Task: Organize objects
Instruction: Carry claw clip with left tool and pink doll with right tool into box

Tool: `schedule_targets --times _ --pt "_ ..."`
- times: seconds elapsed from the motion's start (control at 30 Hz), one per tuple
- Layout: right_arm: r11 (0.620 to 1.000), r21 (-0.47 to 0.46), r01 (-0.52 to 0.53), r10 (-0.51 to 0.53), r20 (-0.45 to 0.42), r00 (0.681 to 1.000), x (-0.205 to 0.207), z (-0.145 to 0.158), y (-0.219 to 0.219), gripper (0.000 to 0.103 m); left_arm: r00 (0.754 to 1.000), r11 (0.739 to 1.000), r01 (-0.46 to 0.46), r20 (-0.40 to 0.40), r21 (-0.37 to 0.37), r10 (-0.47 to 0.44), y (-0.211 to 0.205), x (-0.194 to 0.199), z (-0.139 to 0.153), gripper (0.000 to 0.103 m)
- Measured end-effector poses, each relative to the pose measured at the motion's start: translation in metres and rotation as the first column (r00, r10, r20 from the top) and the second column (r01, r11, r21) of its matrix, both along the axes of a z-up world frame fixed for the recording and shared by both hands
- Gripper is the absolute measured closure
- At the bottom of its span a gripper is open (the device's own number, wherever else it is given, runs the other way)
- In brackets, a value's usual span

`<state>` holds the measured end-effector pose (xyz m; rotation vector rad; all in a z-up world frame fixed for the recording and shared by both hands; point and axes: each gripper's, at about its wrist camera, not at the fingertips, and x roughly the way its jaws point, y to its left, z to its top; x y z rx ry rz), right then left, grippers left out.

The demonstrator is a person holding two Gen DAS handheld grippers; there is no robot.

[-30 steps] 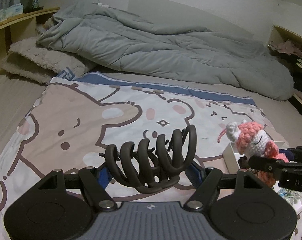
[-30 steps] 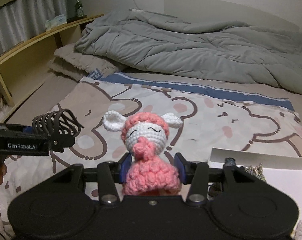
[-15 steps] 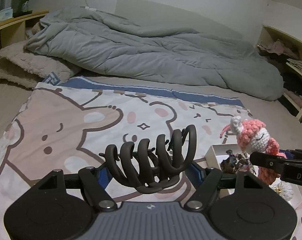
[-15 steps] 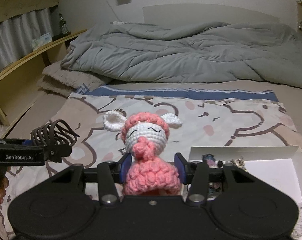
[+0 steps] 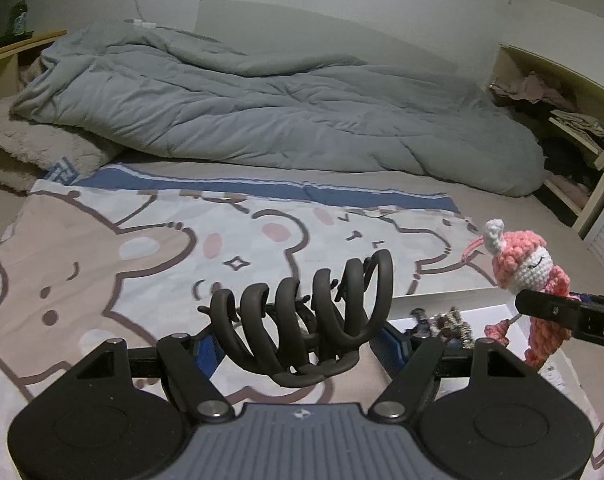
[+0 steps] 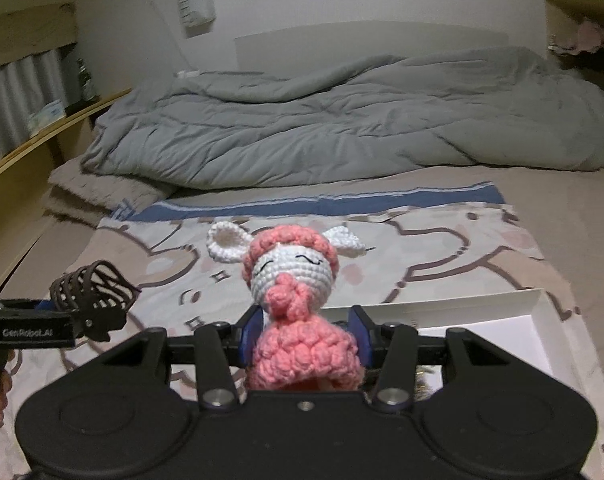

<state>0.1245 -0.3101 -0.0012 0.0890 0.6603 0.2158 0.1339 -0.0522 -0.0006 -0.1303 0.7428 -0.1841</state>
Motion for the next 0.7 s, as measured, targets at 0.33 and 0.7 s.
schedule_targets --times 0.33,0.7 --pt "0.993 -0.015 0.113 -0.113 0.004 0.994 0.006 -0.004 -0.045 0.055 0.997 0.996 0.075 -0.001 -0.039 -0.075 -0.047 0.010 -0.003 0.028" --pt "0.973 -0.018 0.230 -0.230 -0.031 0.973 0.020 -0.023 -0.093 0.055 0.987 0.985 0.159 -0.023 -0.071 -0.161 -0.090 0.015 -0.014 0.028"
